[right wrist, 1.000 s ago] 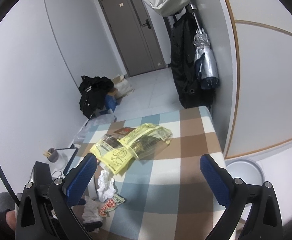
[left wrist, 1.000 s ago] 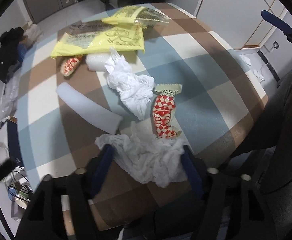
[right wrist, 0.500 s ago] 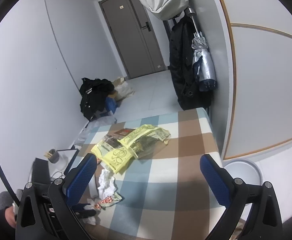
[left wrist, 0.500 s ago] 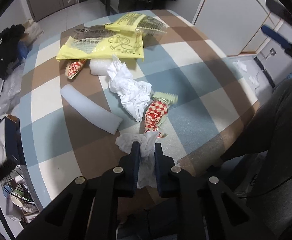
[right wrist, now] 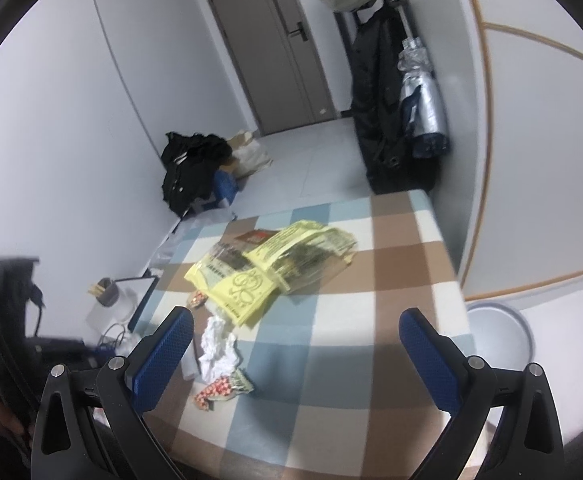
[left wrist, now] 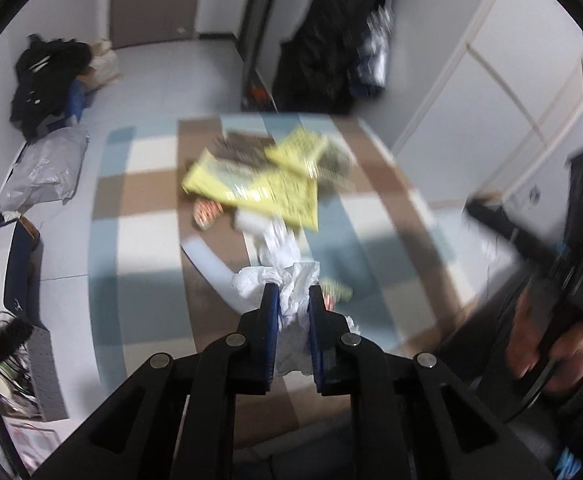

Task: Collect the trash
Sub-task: 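Lift the tissue with the left gripper while the right gripper grasps another white tissue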

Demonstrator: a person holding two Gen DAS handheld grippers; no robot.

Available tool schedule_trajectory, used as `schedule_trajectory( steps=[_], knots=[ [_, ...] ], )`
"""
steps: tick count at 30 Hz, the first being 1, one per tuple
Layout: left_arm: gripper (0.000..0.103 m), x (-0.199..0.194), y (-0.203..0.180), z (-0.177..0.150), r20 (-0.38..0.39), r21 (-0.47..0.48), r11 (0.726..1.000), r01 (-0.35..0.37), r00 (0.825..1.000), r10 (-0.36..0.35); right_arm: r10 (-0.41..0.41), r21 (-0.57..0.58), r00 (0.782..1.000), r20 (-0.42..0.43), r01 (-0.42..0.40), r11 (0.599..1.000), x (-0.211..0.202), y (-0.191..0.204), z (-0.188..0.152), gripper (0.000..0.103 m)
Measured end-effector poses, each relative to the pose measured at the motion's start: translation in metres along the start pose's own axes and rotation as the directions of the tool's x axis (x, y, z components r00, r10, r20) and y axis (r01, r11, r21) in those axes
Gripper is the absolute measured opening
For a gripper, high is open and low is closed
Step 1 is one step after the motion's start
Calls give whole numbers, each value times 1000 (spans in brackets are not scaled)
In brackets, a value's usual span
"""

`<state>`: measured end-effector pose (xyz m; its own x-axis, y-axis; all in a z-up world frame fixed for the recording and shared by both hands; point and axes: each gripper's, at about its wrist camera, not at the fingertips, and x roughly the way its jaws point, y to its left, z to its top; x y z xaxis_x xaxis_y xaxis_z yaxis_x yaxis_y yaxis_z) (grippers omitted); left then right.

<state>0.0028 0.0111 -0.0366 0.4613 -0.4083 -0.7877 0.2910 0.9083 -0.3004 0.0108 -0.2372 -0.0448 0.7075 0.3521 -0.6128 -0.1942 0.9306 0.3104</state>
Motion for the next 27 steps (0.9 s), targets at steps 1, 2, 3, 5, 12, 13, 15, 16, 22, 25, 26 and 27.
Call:
schedule_trajectory(
  steps=[1,2,3,5,12,13,15,16,22,25,26,27],
  knots=[
    [10,-4,3,3,29,-19,1000,3,1000,-2,15,0,1000,-13,-15,1000,4,3,-1,103],
    [10,-8,5,7,55,-37,999,4,998,-2,25,1,999,-23,-25,1000,6,5,-2,103],
    [10,-11,7,9,76,-50,999,6,997,-2,42,2,998,-42,-42,999,12,8,-3,103],
    [10,-17,13,14,126,-86,996,20,992,-9,69,0,995,-77,-69,998,21,14,-5,103],
    [10,-33,37,20,212,-191,980,60,977,-18,157,7,968,-194,-159,987,58,37,-13,101],
    [10,-37,39,21,221,-202,978,60,975,-14,164,9,965,-207,-165,986,63,39,-14,100],
    [10,-41,45,22,236,-221,973,61,972,-7,177,15,953,-246,-179,984,76,45,-17,95],
    [10,-42,47,23,243,-226,972,68,970,-11,178,12,948,-263,-181,983,81,47,-18,93],
    [10,-43,56,28,265,-241,969,56,964,10,153,-28,935,-320,-170,985,109,59,-21,85],
    [10,-39,60,28,258,-248,967,64,966,2,135,-66,929,-346,-168,984,121,66,-26,75],
    [10,-39,60,29,255,-248,967,61,967,4,134,-69,926,-353,-169,983,124,67,-27,71],
    [10,-38,61,29,251,-245,968,58,968,5,137,-68,921,-365,-174,982,128,68,-30,68]
  ],
)
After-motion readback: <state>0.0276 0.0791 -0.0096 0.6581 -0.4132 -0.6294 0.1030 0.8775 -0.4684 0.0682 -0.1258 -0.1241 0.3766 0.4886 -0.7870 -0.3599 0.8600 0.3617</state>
